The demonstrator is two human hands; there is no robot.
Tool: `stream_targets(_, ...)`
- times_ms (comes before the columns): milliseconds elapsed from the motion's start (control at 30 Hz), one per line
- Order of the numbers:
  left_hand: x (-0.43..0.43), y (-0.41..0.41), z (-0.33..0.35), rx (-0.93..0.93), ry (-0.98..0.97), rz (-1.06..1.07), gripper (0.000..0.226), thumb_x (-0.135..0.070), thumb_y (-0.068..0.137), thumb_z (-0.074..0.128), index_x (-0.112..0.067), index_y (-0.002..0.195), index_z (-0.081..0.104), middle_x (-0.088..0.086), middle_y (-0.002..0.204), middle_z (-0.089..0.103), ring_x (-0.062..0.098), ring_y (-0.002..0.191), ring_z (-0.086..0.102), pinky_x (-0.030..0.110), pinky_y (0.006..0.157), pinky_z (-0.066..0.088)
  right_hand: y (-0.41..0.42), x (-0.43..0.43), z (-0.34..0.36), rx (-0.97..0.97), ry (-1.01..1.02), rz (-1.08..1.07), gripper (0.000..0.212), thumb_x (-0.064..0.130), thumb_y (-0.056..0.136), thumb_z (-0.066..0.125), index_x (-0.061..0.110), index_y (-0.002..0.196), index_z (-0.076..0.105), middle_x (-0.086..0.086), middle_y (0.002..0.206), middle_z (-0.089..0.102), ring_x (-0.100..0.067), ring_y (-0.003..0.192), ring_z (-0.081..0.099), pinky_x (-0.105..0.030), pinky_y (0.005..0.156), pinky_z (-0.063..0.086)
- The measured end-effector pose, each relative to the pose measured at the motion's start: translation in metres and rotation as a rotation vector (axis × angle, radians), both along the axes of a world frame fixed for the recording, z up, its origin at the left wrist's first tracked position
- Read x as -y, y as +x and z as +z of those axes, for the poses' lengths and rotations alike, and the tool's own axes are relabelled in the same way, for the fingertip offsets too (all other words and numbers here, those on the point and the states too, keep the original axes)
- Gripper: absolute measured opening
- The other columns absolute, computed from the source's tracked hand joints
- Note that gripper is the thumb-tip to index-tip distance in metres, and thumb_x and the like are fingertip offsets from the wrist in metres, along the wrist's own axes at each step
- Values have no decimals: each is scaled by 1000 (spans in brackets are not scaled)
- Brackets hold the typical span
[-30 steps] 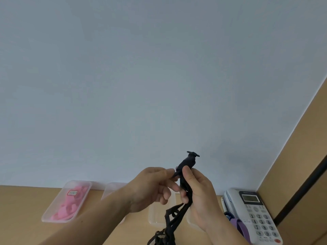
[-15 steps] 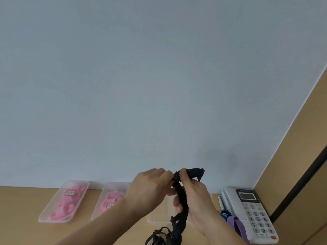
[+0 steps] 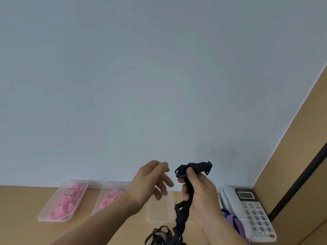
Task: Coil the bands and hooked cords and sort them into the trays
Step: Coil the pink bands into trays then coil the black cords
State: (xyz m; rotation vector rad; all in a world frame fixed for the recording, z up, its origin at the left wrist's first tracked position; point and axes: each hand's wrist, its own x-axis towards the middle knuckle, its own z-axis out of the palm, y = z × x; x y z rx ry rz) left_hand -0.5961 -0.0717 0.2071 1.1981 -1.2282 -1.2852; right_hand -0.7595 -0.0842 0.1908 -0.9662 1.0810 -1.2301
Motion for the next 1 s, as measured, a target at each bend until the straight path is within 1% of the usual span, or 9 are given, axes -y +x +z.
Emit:
stream_targets(100, 0, 3, 7, -69, 203, -222, 45, -48, 84, 63, -4, 96, 61, 16, 75, 69, 23, 50, 54, 26, 44, 40, 6, -5, -1, -10, -64, 35, 33, 44, 89, 61, 15, 80, 74, -8, 64, 61, -18, 52, 49, -30, 56, 41)
stream_targets(233, -1, 3, 2, -76, 135, -277, 25, -30, 88, 67, -8, 88, 56, 13, 79, 72, 17, 52, 55, 24, 46, 41, 10, -8, 0, -11, -81, 62, 38, 49, 81, 63, 13, 82, 74, -11, 67, 63, -18, 56, 50, -34, 60, 43)
stream_targets(467, -3, -6, -2, 645, -257, 36, 23, -33, 93, 63, -15, 81, 55, -3, 71, 72, 9, 58, 62, 31, 60, 53, 8, -7, 1, -294, -61, 31, 44, 43, 96, 55, 15, 66, 72, -7, 55, 64, -18, 44, 48, -27, 46, 41)
stream_targets(633, 3, -1, -12, 1142, -494, 165, 30, -43, 101, 47, -19, 84, 38, -7, 57, 41, 20, 57, 43, 29, 51, 26, 5, -3, 4, -359, -112, 57, 40, 30, 97, 57, 3, 70, 69, -6, 52, 58, -17, 46, 44, -26, 48, 40)
stream_targets(733, 3, 0, -13, 1317, -723, 114, 27, -23, 76, 82, -16, 75, 55, -8, 49, 42, 16, 41, 40, 20, 41, 22, 7, -6, 3, -276, -73, 116, 46, 42, 94, 57, 5, 72, 73, -8, 56, 61, -18, 48, 48, -30, 54, 42)
stream_targets(800, 4, 2, -17, 1399, -877, 92, 36, -6, 52, 89, -15, 66, 57, -7, 46, 44, 14, 36, 34, 21, 36, 19, 10, -7, 1, -235, -36, 128, 56, 57, 86, 58, 6, 72, 73, -9, 59, 64, -19, 49, 49, -33, 56, 41)
stream_targets(900, 8, 7, -27, 1376, -937, 47, 25, -4, 60, 82, -13, 73, 62, -3, 57, 52, 16, 44, 46, 24, 37, 34, 11, -4, -3, -131, 25, 98, 57, 59, 73, 66, 3, 69, 73, -14, 61, 63, -21, 48, 45, -35, 54, 38)
stream_targets(967, 6, 5, -26, 1129, -667, 88, 13, -17, 84, 70, -17, 97, 68, -7, 78, 67, 14, 63, 60, 27, 57, 50, 11, -2, -6, -103, 19, 86, 54, 57, 70, 68, 4, 69, 74, -14, 59, 59, -20, 47, 44, -34, 53, 39)
stream_targets(1000, 5, 3, -22, 882, -445, 96, 20, -24, 90, 65, -22, 110, 66, -9, 89, 71, 11, 73, 65, 25, 67, 52, 11, -2, -7, -105, -9, 78, 52, 57, 70, 68, 5, 70, 75, -13, 56, 58, -19, 47, 45, -34, 53, 41)
